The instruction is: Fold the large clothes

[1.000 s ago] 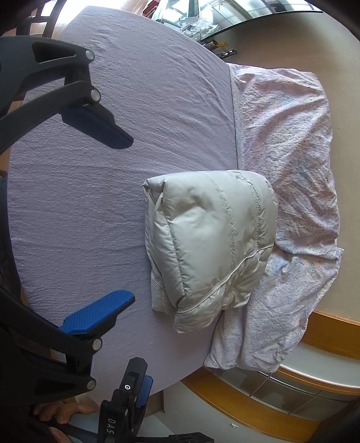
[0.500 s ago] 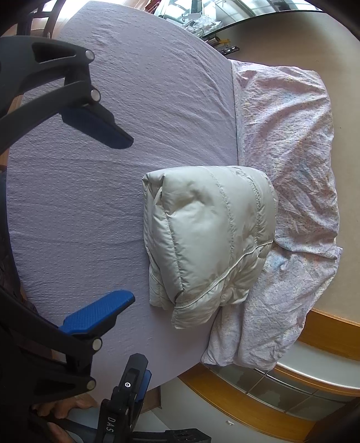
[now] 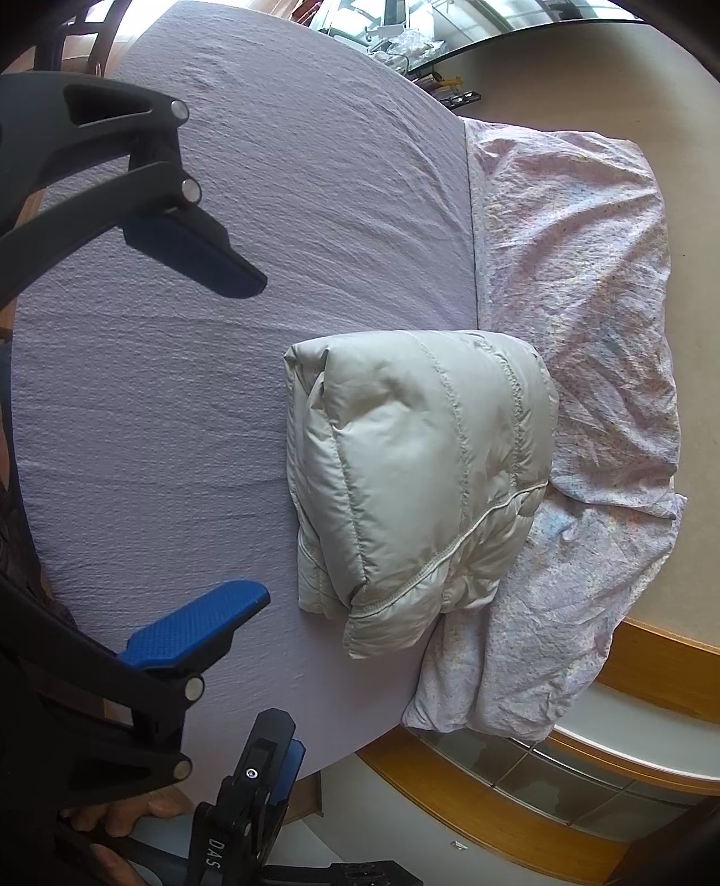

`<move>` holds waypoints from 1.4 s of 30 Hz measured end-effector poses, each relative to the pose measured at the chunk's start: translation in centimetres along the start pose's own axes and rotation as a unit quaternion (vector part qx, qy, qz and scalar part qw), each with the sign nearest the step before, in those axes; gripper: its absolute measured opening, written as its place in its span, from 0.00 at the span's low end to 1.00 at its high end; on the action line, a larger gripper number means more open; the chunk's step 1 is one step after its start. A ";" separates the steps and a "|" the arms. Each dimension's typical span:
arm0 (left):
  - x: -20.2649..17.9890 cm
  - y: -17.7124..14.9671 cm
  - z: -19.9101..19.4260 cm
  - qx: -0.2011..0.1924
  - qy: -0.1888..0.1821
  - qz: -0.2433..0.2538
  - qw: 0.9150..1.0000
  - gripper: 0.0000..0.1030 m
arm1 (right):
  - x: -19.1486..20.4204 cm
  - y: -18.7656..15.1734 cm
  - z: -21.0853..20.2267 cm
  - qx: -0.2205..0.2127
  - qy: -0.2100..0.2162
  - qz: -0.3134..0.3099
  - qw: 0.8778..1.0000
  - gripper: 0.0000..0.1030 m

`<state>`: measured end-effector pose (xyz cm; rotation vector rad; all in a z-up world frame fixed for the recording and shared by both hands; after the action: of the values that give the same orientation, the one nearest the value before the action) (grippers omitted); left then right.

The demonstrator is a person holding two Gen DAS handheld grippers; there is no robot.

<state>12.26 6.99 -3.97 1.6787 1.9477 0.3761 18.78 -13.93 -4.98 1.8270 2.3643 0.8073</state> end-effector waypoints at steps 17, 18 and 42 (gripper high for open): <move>0.1 0.3 0.2 -0.001 0.003 -0.003 1.000 0.98 | 0.1 0.4 0.0 -0.003 0.000 -0.004 1.000 0.99; 0.1 0.3 0.2 -0.001 0.003 -0.004 1.000 0.98 | 0.1 0.4 0.1 -0.003 0.000 -0.004 1.000 0.99; 0.1 0.4 0.3 -0.001 0.003 -0.003 1.000 0.98 | 0.0 0.4 0.3 -0.002 0.001 -0.004 1.000 0.99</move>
<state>12.76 7.09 -4.03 1.6731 1.9556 0.3812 19.28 -13.75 -5.03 1.8141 2.3685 0.8118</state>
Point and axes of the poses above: each gripper's, at about its wrist camera, not at the fingertips, and z roughly the way its jaws point, x to its left, y to its top, the point moved 2 cm from there along z, roughly the way its jaws point, and after that the axes turned 8 degrees about x, right-handed, at the moved point
